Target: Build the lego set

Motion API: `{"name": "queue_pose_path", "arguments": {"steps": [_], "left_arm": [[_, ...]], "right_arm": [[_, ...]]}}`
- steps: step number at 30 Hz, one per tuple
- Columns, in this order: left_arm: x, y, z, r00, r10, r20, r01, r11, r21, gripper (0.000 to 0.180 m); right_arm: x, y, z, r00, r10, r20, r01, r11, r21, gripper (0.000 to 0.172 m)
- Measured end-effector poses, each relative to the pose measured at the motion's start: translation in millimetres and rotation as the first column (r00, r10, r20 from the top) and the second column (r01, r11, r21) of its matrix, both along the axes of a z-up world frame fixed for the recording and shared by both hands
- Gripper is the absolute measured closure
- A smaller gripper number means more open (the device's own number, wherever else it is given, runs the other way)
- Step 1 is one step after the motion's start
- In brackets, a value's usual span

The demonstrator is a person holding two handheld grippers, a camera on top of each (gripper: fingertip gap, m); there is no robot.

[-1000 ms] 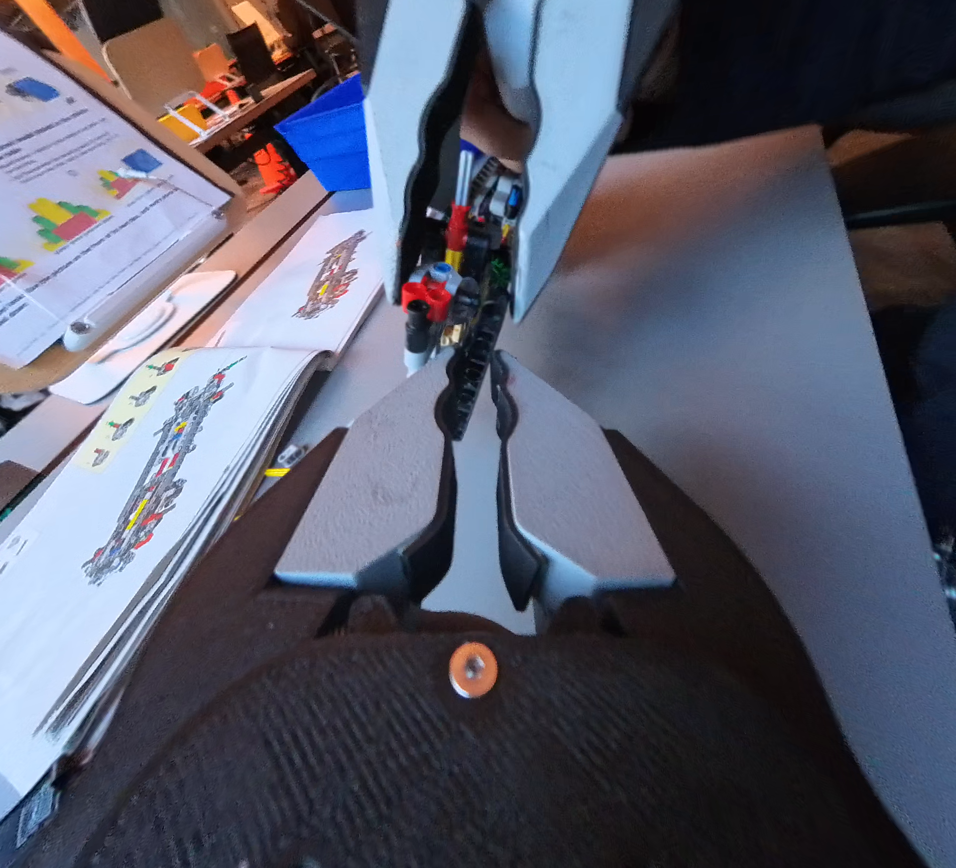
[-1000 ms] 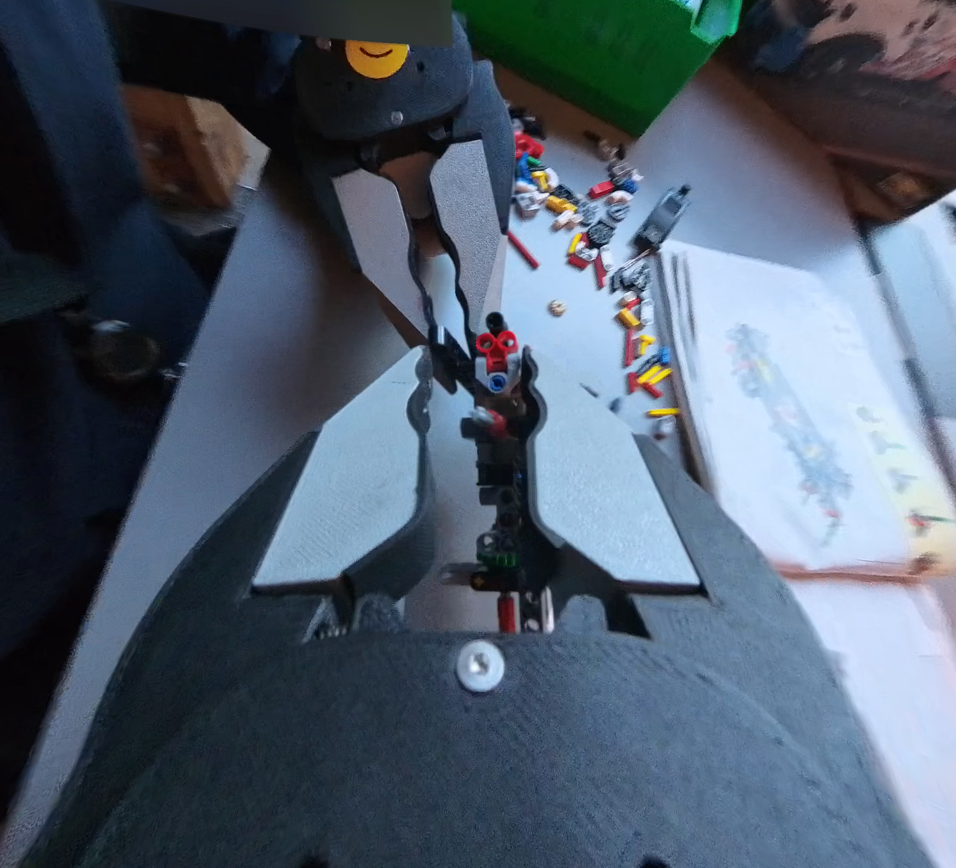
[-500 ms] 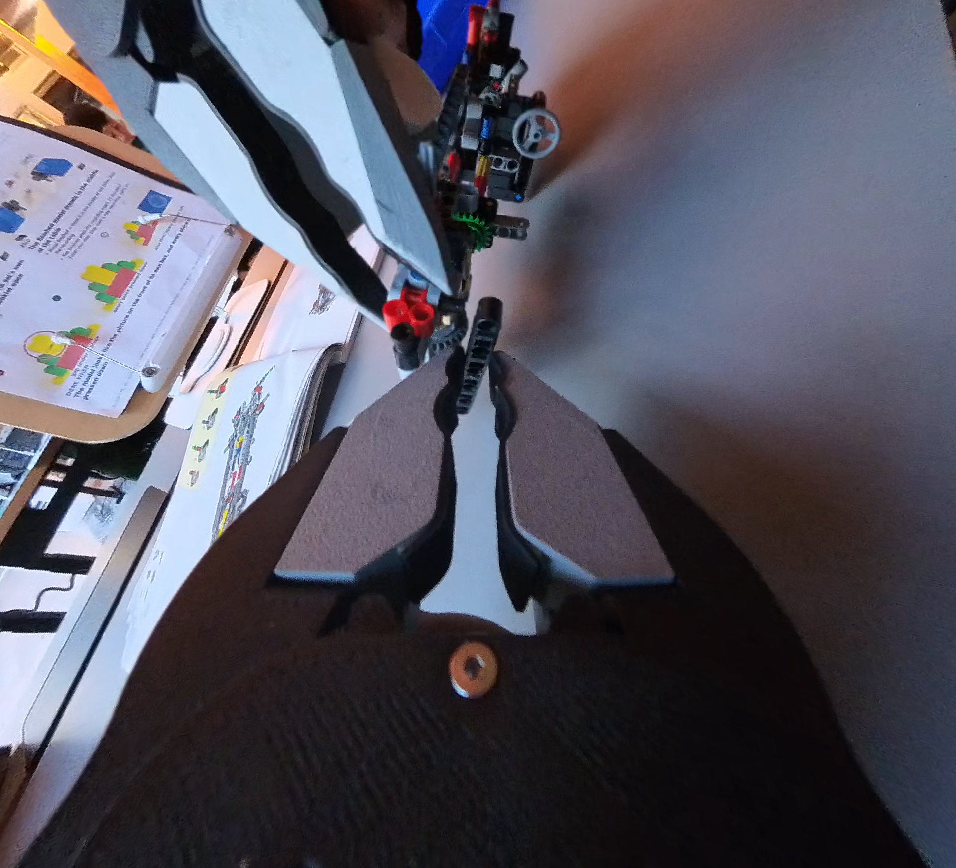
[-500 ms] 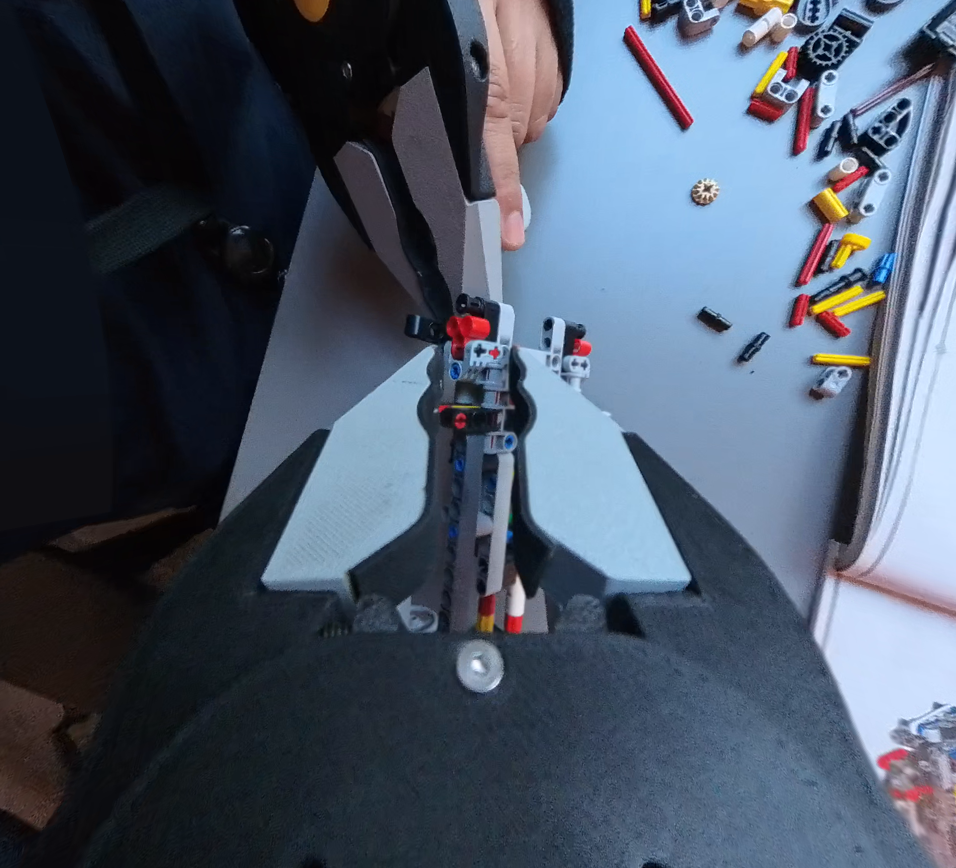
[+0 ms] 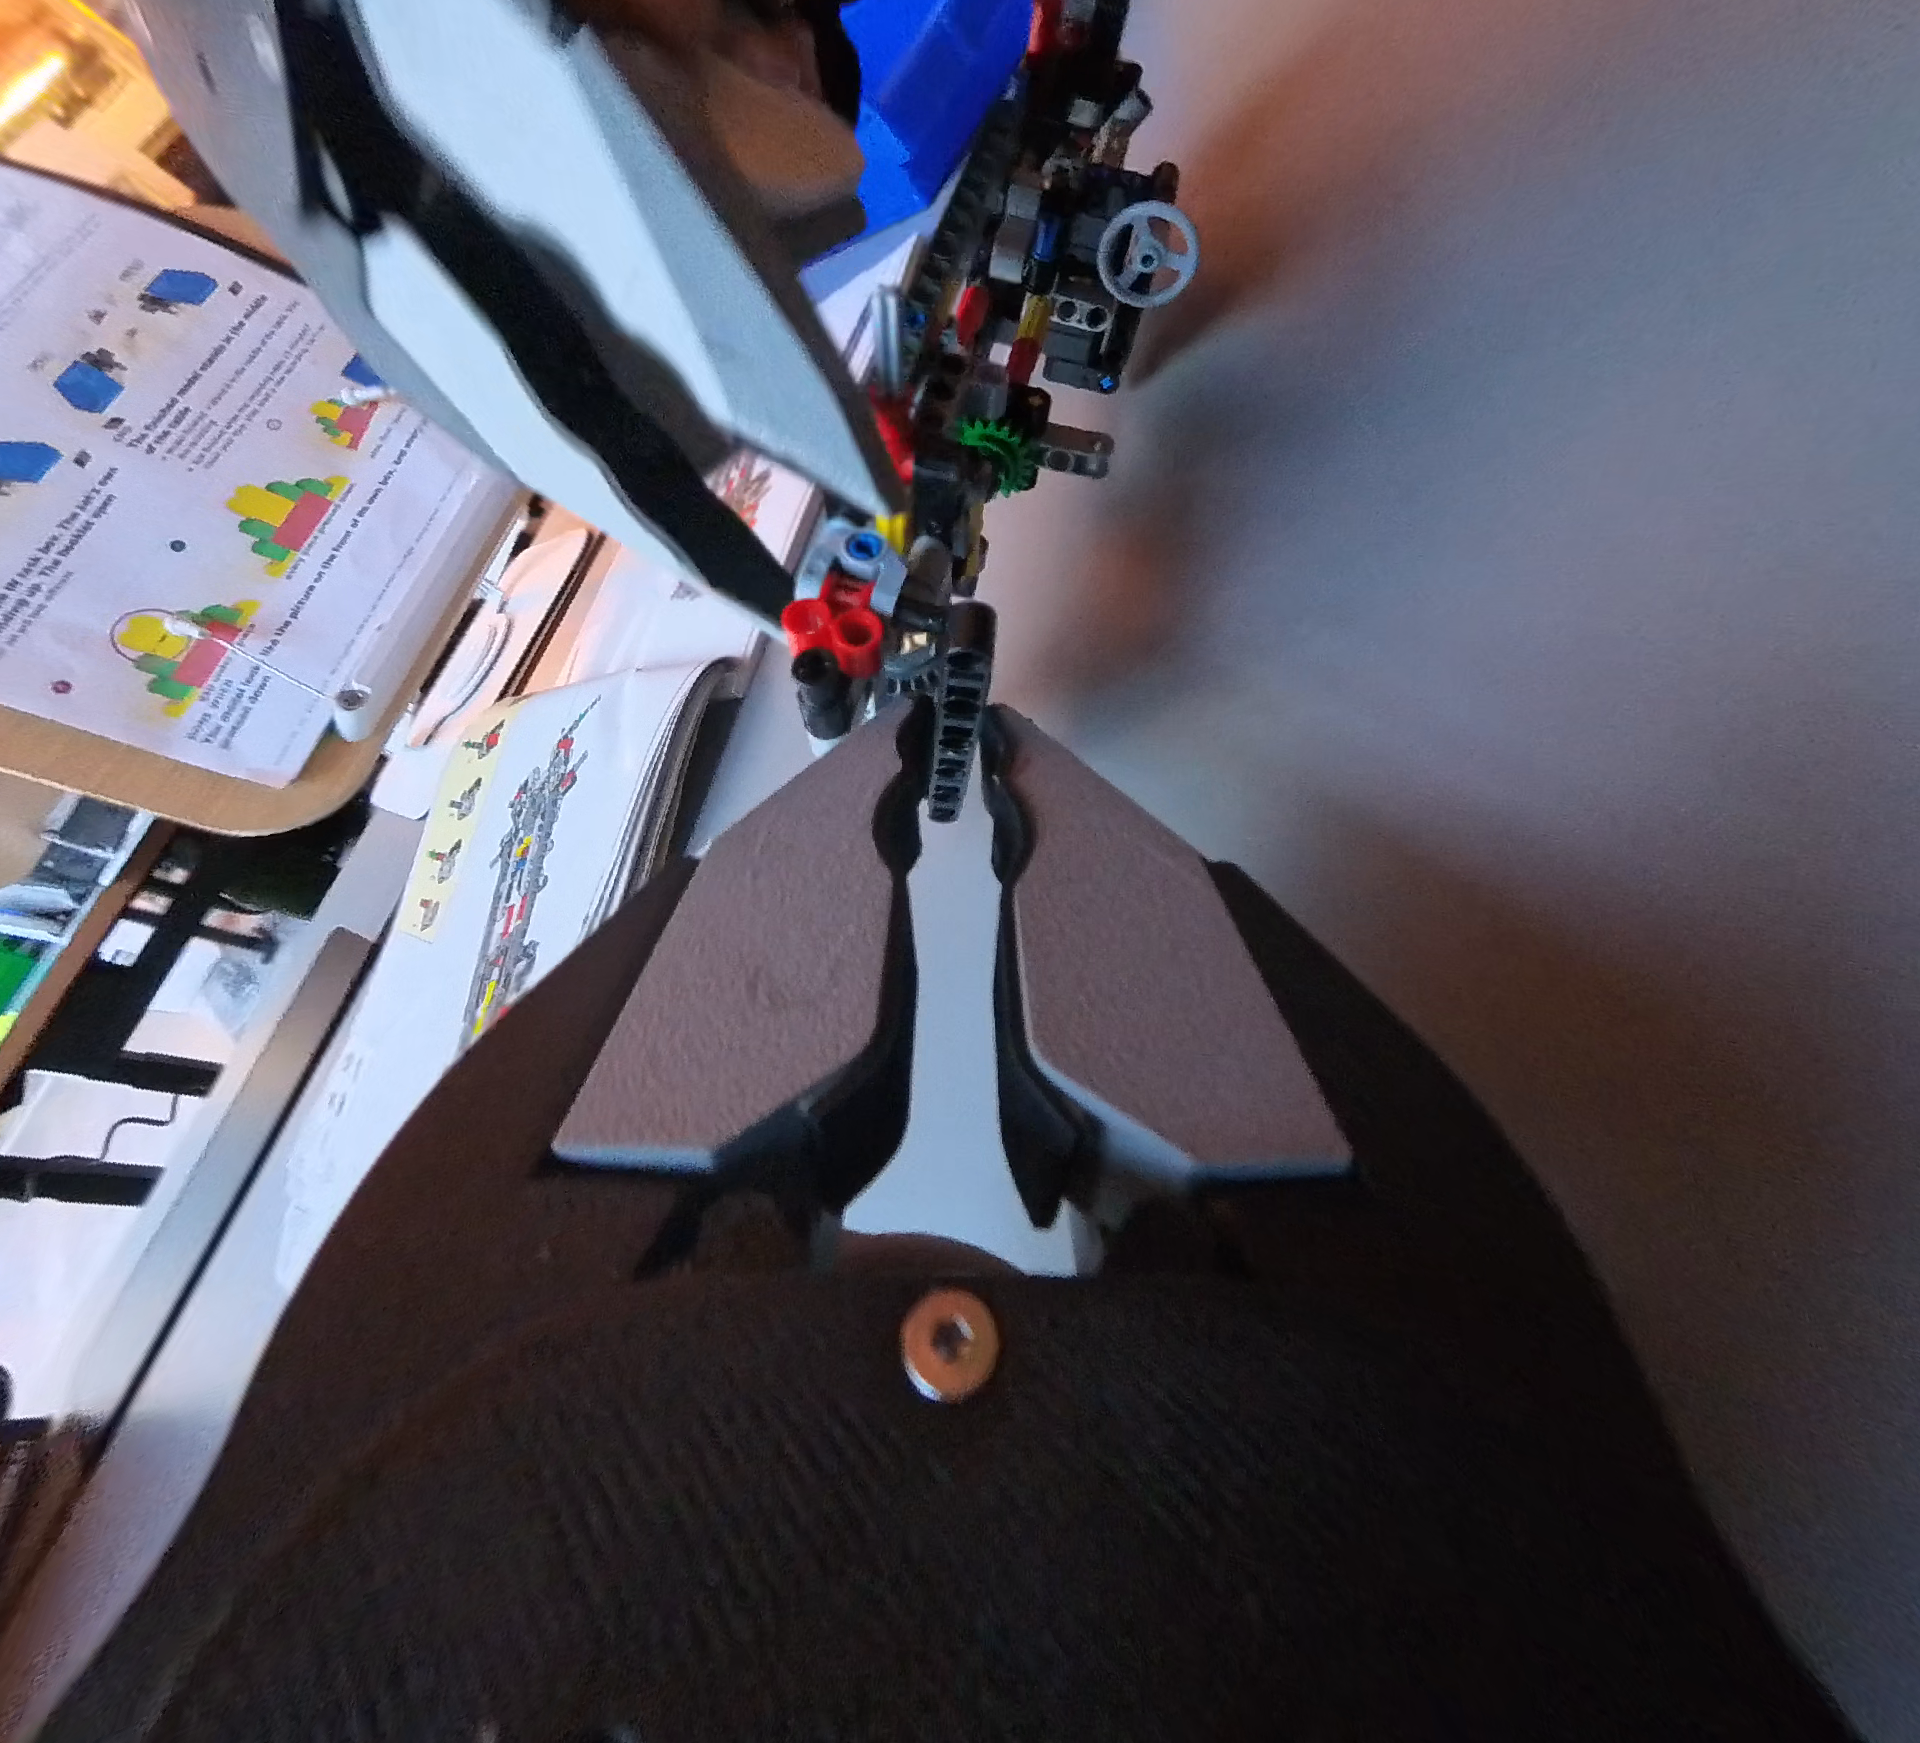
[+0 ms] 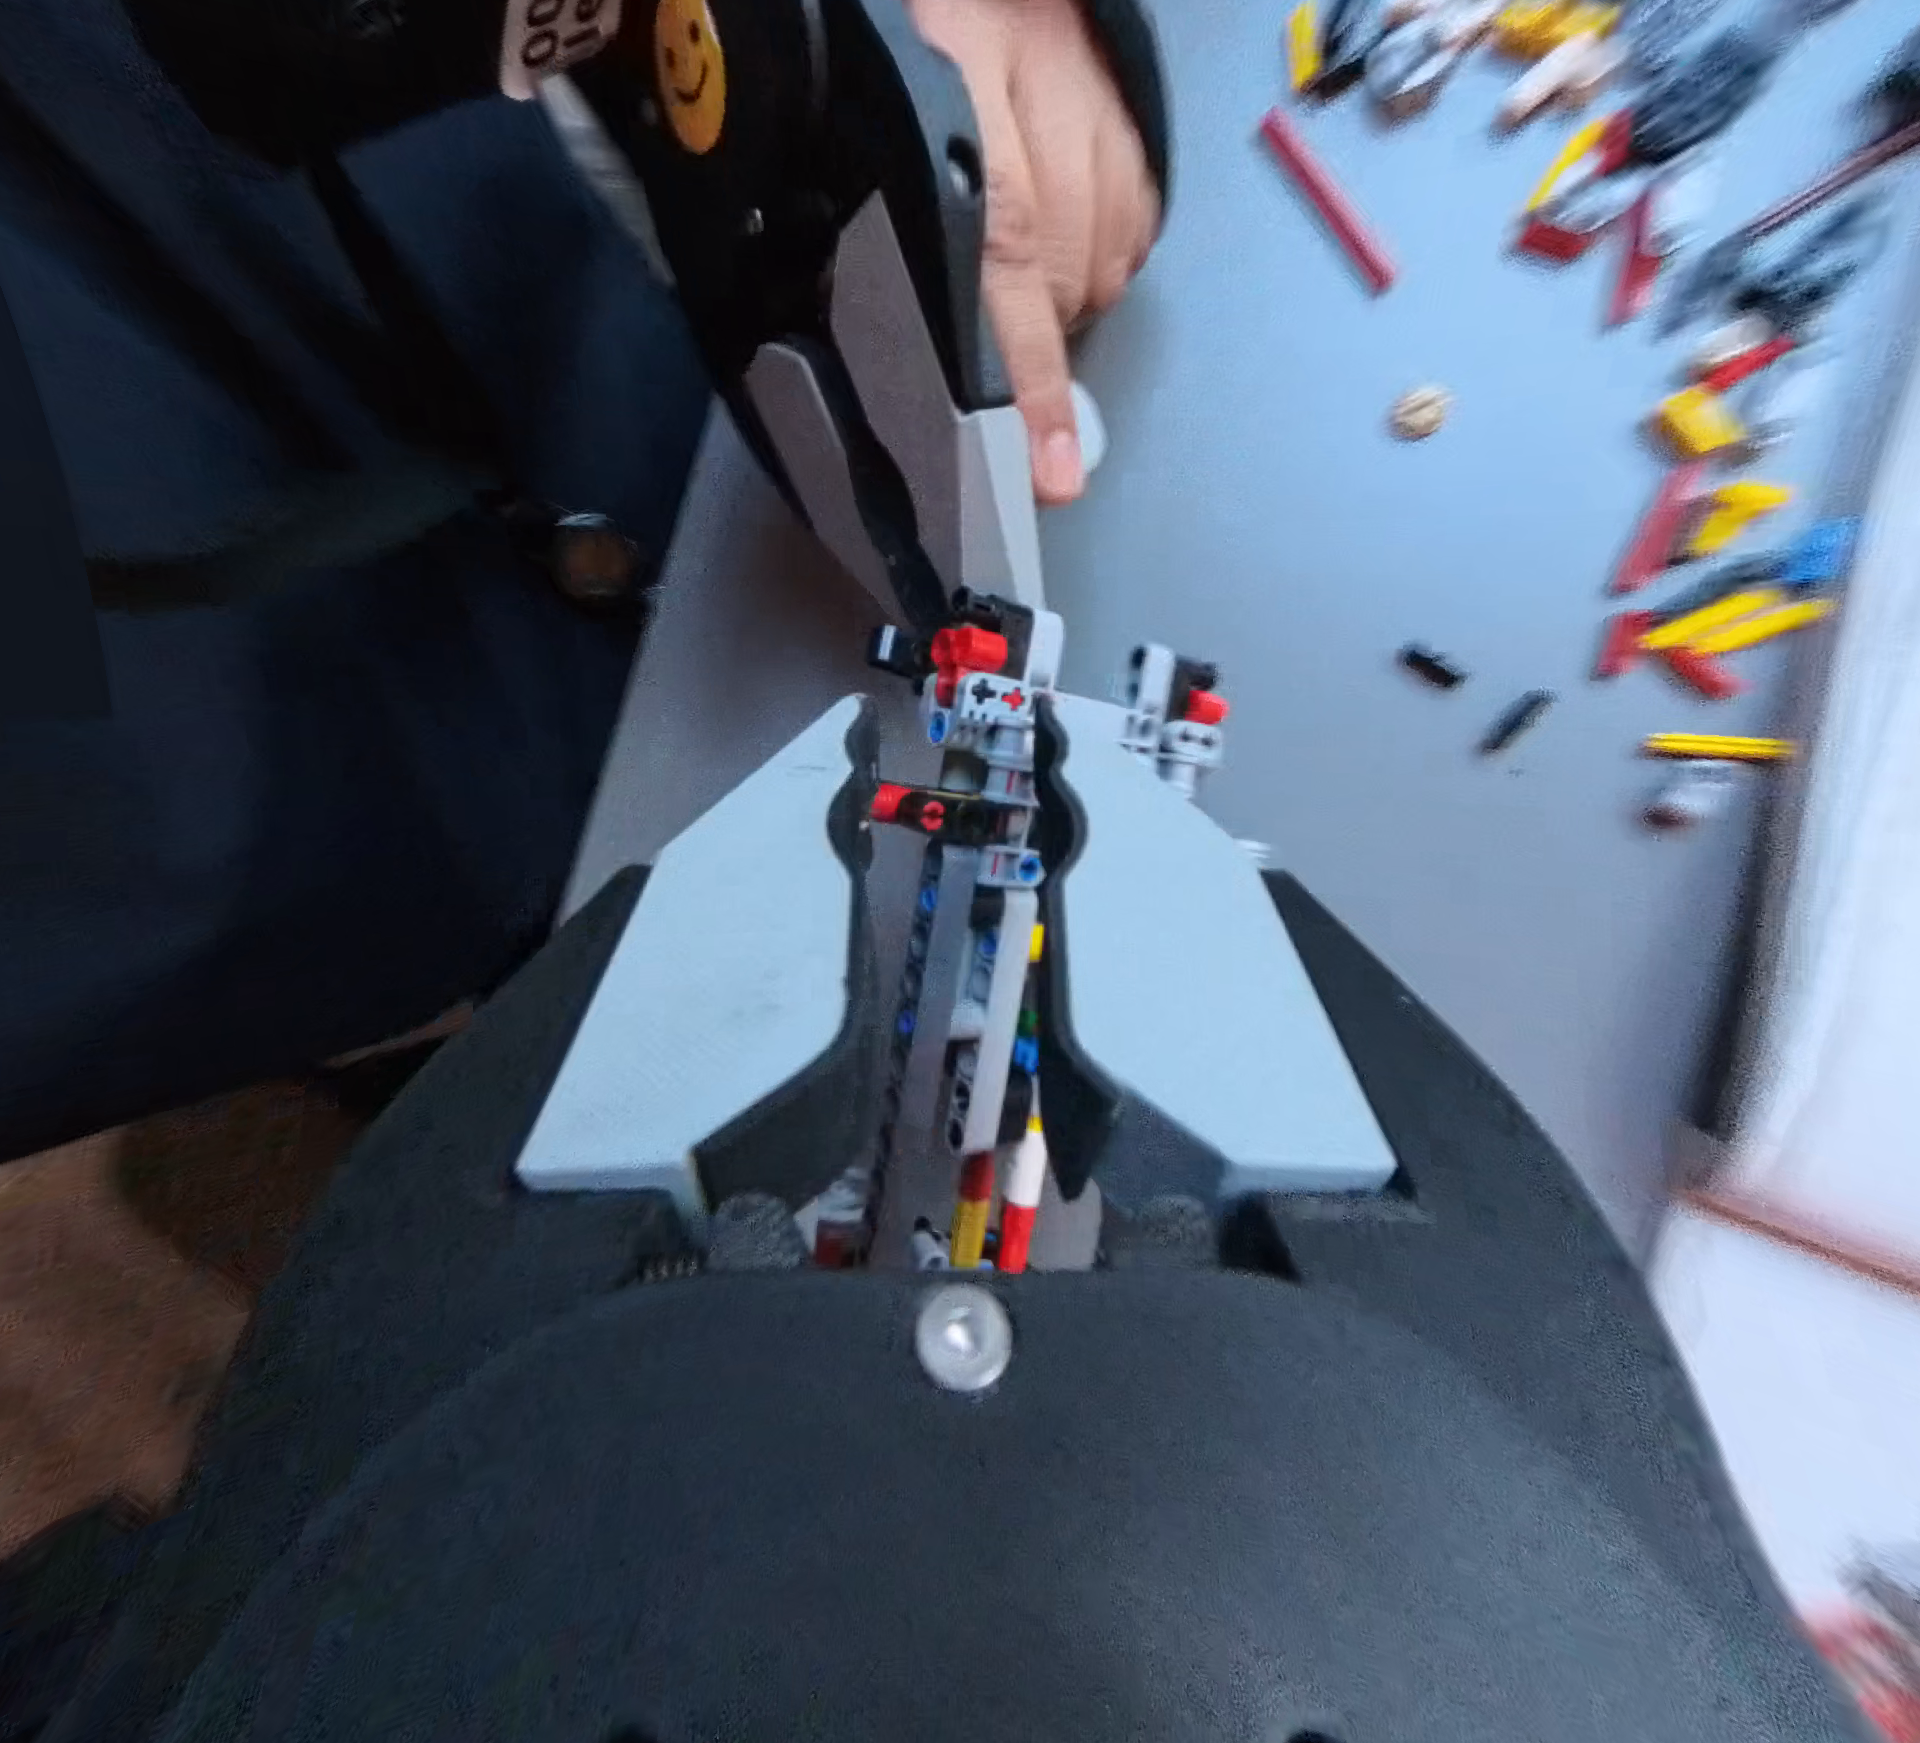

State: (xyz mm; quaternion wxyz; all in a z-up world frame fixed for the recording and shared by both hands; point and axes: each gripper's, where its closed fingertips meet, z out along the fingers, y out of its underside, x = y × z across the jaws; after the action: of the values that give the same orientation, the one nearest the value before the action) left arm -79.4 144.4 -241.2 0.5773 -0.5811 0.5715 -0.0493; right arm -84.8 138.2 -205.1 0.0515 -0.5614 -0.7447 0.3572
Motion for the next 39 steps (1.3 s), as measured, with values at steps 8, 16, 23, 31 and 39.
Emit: {"name": "queue_pose_path", "arguments": {"steps": [8,16,23,31,39], "left_arm": [[1,6,15,0.985,-0.005,0.171,0.06,0.946,-0.318,0.174],[0,16,22,0.981,0.019,0.194,0.082,0.864,-0.496,0.174],[-18,22,19,0.969,0.16,0.188,-0.049,0.871,-0.488,0.173],[-32,-14,0,0.946,0.185,0.265,0.051,0.723,-0.689,0.152],[2,-54,35,0.729,0.242,0.64,0.614,0.182,-0.768,0.148]], "right_arm": [[18,7,50,0.922,-0.204,-0.329,0.324,0.872,0.368,0.117],[-2,40,0,0.955,-0.161,-0.25,0.257,0.871,0.42,0.136],[-14,47,-14,0.96,-0.196,-0.199,0.271,0.828,0.492,0.147],[-5,24,-8,0.847,-0.055,-0.529,0.516,0.32,0.794,0.148],[16,-4,26,0.715,0.138,-0.685,0.665,0.167,0.728,0.148]]}}
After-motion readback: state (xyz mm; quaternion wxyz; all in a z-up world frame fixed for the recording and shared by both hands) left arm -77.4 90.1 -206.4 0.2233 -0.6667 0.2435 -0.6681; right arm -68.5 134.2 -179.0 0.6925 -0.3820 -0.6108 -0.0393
